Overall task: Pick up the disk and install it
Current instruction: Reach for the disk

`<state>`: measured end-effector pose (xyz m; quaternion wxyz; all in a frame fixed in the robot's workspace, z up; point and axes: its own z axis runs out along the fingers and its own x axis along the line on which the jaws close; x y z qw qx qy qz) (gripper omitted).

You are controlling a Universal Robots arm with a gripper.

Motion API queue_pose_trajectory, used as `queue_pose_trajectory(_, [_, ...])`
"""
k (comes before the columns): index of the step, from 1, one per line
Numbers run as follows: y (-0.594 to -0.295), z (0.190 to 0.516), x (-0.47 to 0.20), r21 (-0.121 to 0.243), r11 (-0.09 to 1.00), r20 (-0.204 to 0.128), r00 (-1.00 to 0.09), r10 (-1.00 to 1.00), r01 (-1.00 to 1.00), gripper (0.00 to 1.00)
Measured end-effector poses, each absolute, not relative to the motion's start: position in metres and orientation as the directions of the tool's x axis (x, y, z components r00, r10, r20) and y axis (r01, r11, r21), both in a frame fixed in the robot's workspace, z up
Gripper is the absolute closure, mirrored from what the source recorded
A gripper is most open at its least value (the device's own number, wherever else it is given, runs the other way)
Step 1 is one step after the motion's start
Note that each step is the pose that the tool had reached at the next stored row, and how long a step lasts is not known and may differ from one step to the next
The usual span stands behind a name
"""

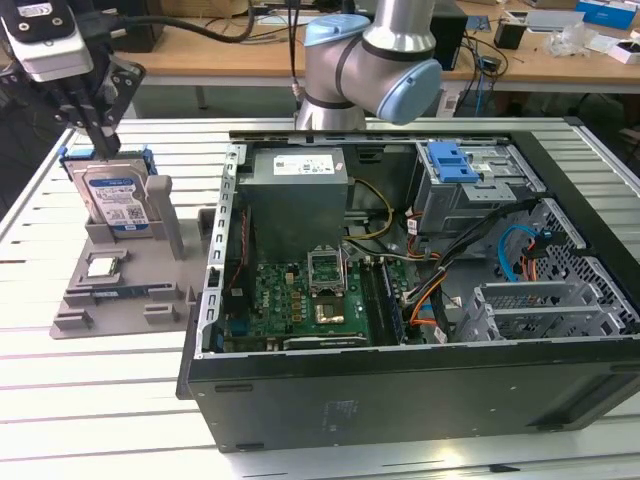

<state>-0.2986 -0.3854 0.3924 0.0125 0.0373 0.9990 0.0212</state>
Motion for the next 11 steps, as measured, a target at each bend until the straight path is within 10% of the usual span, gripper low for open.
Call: queue_pose_trajectory(11, [-0.374,0.391,-0.337,0.043,0.996,-0.023,-0.997,0.075,0.074,0.89])
